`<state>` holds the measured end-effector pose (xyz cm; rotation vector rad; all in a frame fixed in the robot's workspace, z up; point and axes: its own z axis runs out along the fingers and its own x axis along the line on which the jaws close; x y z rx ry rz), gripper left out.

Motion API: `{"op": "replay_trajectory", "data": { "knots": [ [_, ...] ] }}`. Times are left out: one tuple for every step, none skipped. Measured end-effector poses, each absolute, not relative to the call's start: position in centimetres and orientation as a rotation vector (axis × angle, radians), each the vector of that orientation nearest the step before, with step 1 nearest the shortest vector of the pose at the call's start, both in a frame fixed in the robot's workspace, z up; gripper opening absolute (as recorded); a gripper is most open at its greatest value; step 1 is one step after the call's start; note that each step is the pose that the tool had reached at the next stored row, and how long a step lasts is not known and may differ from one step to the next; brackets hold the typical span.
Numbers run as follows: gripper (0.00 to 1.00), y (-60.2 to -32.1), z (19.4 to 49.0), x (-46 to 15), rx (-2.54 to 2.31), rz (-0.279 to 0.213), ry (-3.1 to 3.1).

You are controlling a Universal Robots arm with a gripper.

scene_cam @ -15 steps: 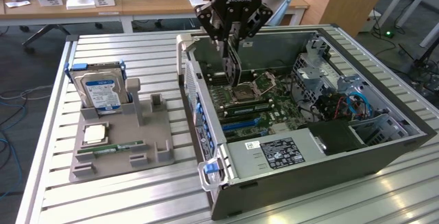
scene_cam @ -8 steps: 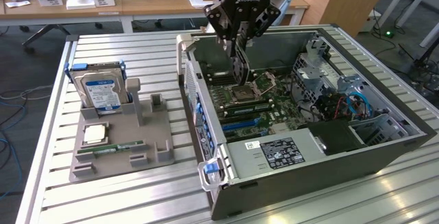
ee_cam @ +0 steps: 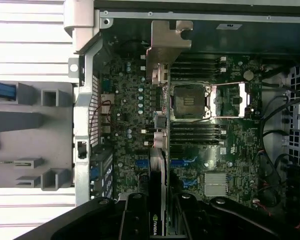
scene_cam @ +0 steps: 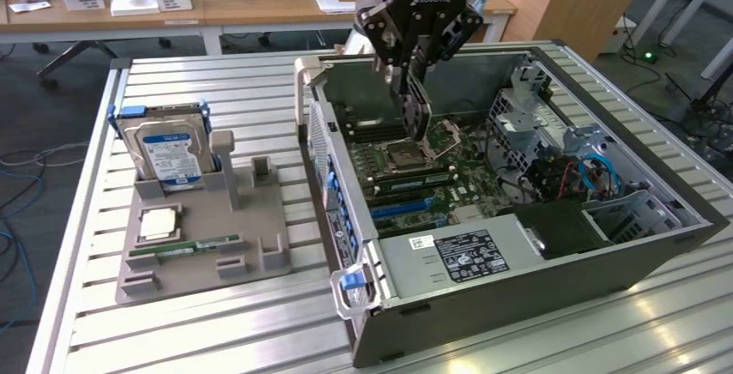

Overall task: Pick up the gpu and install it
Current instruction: 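Pick up the gpu and move the gpu toward the slot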

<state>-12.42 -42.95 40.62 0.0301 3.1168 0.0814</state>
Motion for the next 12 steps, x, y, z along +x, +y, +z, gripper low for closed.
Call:
{"op": "replay_trajectory", "data": {
  "knots": [
    [0.26,-43.0,40.6,-12.2,0.030,0.081,3.117],
    [0.26,-43.0,40.6,-11.9,0.030,0.082,3.117],
    [0.26,-43.0,40.6,-11.7,0.030,0.082,3.117],
    [0.26,-43.0,40.6,-11.4,0.030,0.082,3.117],
    [0.26,-43.0,40.6,-11.1,0.030,0.082,3.117],
    [0.26,-43.0,40.6,-10.8,0.030,0.082,3.117],
    [0.26,-43.0,40.6,-10.5,0.030,0.082,3.117],
    [0.26,-43.0,40.6,-10.2,0.030,0.082,3.117],
    [0.26,-43.0,40.6,-9.9,0.030,0.083,3.117],
    [0.26,-43.0,40.6,-9.6,0.030,0.083,3.117],
    [0.26,-43.0,40.6,-9.3,0.030,0.083,3.117],
    [0.26,-43.0,40.6,-8.9,0.030,0.083,3.117]
  ]
}}
